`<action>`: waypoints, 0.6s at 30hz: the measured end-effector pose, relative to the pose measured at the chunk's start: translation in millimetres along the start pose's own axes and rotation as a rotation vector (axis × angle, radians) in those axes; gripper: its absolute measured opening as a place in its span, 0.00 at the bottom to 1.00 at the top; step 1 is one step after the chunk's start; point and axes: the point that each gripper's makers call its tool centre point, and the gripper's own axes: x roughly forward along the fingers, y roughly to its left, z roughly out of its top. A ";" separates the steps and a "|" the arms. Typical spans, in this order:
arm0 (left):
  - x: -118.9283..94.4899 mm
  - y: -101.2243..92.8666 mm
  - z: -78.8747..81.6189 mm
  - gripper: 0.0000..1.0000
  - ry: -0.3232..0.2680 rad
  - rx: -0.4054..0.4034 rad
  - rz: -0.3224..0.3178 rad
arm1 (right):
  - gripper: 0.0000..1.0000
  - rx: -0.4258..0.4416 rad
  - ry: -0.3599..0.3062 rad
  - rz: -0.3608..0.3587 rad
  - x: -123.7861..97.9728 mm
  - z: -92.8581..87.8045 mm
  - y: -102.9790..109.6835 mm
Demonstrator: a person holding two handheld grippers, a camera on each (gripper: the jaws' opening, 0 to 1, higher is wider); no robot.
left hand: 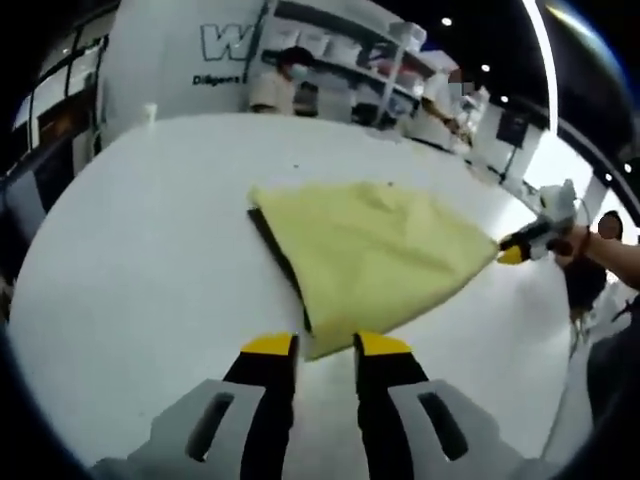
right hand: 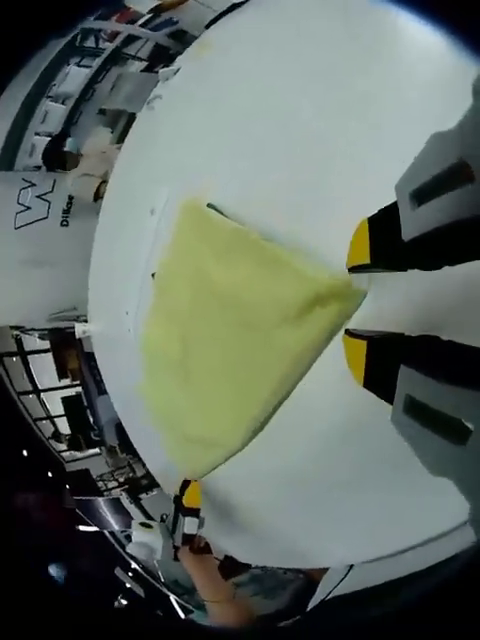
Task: Fold the garment on the visible template until the final outline fits inside the template.
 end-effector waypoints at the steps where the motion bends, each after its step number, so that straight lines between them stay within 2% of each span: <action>1: -0.2 -1.5 0.0 0.14 -0.001 0.002 -0.004 | 0.15 0.001 -0.005 0.002 0.4 1.6 0.5; 4: 2.5 -3.1 -1.2 0.06 -0.001 -0.004 -0.018 | 0.03 0.000 -0.016 0.003 1.7 3.5 2.5; 7: 1.8 -2.4 0.8 0.00 -0.011 -0.004 -0.017 | 0.02 0.001 -0.015 -0.001 4.2 4.9 0.2; 12: 1.4 -0.2 0.2 0.00 -0.007 0.006 -0.011 | 0.00 0.024 -0.025 0.005 -0.7 5.7 1.7; 18: -3.1 -7.0 -2.8 0.00 0.016 0.031 -0.011 | 0.00 0.026 -0.032 0.008 -2.3 3.5 3.6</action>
